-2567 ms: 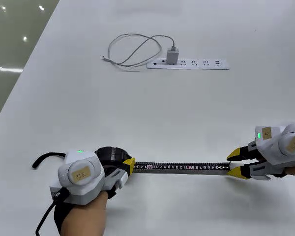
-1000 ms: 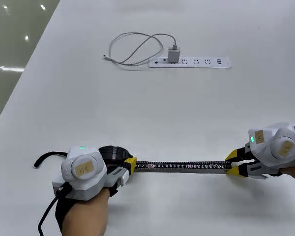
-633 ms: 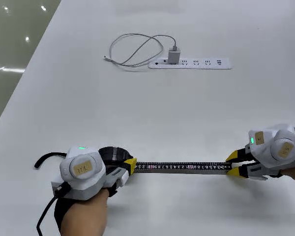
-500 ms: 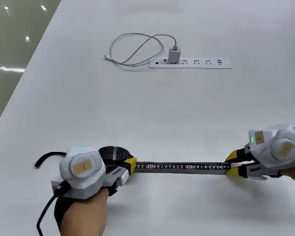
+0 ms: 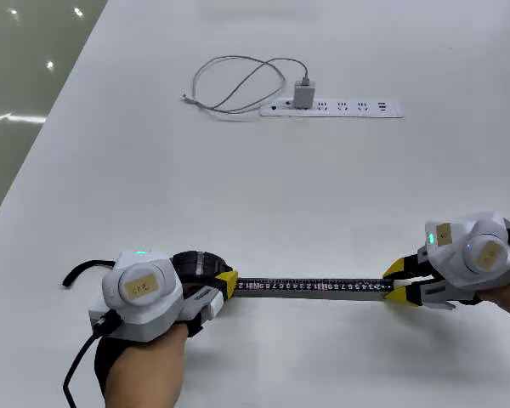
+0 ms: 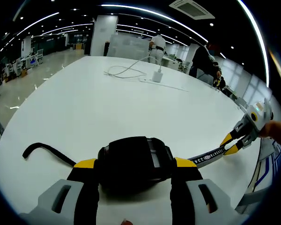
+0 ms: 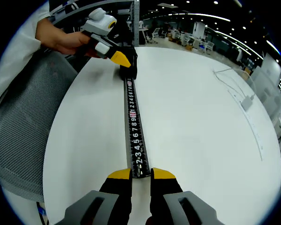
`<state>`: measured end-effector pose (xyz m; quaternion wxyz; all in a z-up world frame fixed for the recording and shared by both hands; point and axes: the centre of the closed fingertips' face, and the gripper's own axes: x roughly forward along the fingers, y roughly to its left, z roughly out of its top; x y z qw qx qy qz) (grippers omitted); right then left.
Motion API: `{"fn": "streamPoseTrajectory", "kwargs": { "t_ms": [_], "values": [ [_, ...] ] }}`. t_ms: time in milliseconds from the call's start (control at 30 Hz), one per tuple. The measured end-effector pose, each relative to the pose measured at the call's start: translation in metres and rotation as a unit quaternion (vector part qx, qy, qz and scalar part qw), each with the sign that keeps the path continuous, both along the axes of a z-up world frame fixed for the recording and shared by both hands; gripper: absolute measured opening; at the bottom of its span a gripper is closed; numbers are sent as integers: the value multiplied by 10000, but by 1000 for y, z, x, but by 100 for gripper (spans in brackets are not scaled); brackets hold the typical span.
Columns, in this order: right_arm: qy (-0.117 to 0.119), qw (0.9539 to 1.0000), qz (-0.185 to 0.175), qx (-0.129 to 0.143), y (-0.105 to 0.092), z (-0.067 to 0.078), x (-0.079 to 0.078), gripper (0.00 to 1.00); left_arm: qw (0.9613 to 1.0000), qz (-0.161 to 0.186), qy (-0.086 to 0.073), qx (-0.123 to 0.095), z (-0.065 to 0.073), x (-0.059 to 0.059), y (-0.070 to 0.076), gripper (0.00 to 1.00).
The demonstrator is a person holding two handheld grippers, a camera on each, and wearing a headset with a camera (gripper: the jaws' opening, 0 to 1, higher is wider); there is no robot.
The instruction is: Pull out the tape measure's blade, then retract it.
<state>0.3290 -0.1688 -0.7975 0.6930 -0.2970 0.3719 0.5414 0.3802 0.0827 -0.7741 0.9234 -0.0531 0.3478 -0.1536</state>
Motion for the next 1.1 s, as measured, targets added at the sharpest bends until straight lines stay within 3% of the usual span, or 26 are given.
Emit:
{"fn": "streamPoseTrajectory", "kwargs": {
  "t_ms": [1100],
  "values": [
    [16,9990,147,424,64,3,16,10,9998,19,52,-197,1,0,2,57]
  ]
}}
